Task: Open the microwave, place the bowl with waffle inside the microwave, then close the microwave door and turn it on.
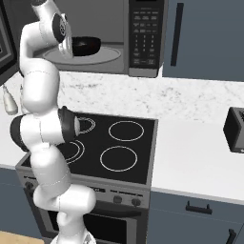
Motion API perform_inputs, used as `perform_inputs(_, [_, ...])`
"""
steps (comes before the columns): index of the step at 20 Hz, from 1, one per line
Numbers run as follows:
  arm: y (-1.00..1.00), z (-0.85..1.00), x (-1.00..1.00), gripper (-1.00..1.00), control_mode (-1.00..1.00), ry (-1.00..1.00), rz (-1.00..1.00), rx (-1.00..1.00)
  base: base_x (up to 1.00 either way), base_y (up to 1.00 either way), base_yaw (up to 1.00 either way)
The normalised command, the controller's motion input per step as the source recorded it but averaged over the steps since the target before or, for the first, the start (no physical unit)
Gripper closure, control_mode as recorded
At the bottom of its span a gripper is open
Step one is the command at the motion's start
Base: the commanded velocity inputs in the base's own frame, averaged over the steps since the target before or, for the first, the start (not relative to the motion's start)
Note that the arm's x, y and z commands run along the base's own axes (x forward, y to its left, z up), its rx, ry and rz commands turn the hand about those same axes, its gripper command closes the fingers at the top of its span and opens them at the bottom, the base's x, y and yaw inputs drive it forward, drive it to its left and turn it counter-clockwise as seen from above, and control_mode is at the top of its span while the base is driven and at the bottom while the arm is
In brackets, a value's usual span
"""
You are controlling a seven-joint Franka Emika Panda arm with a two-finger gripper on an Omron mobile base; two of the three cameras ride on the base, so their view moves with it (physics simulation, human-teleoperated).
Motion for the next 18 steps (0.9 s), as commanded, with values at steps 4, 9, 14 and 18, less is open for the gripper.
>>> perform_inputs(4, [-0.06, 0.00, -1.00, -1.00, -1.00, -0.34, 0.00, 0.00, 0.00, 0.00, 0.00])
perform_inputs(9, [-0.31, 0.07, -1.00, -1.00, -1.00, -0.29, 0.00, 0.00, 0.00, 0.00, 0.00])
perform_inputs(14, [-0.39, 0.10, -1.00, -1.00, -1.00, -0.16, 0.00, 0.00, 0.00, 0.00, 0.00])
perform_inputs(18, [0.00, 0.13, -1.00, 1.00, -1.00, -0.01, 0.06, -0.04, 0.00, 0.00, 0.00])
